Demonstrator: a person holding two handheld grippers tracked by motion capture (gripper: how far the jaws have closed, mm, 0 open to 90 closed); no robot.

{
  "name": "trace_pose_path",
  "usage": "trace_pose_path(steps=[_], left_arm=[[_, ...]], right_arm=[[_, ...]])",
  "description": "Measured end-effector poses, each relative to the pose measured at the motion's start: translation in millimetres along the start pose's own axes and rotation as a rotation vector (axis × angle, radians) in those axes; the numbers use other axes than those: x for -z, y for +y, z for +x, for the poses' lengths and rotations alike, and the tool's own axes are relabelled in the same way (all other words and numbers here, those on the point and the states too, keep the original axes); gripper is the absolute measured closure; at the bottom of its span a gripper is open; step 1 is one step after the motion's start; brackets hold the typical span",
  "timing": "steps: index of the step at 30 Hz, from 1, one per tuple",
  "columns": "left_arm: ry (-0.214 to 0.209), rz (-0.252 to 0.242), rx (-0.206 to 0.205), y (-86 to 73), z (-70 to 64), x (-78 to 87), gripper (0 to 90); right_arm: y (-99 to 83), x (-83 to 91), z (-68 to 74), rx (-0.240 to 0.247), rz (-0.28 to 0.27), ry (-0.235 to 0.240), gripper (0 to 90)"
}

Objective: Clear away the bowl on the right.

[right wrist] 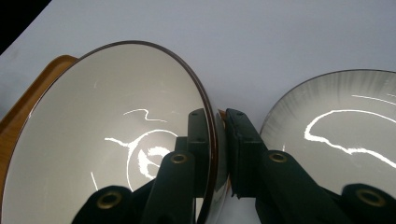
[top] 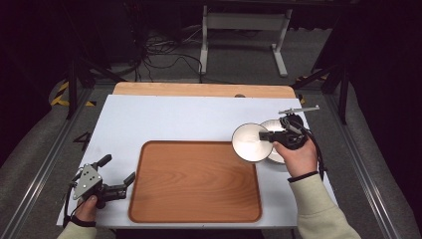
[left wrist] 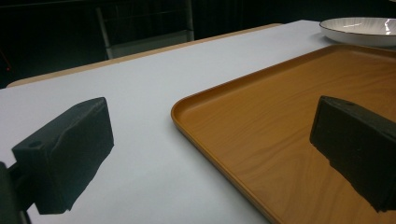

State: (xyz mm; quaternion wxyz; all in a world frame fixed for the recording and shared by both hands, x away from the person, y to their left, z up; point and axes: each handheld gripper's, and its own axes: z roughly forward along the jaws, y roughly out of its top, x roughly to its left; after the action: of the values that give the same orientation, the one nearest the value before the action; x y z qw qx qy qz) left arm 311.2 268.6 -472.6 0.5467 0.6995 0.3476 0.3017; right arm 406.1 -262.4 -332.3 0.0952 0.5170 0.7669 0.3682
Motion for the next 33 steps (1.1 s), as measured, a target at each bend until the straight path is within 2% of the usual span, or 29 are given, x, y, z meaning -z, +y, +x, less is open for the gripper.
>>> trace_pose_path(steps=[9,33], left_arm=[[0.000,0.000,-0.001,0.0,0.0,0.0,0.2],[-0.003,0.000,-0.004,0.0,-0.1,0.0,0.2]], right_arm=[[4.2,-6.5,20.1,0.027,0.025,0.059,80.8],[10.3,-29.3,76.7,0.135,0.077,0.169,79.6]])
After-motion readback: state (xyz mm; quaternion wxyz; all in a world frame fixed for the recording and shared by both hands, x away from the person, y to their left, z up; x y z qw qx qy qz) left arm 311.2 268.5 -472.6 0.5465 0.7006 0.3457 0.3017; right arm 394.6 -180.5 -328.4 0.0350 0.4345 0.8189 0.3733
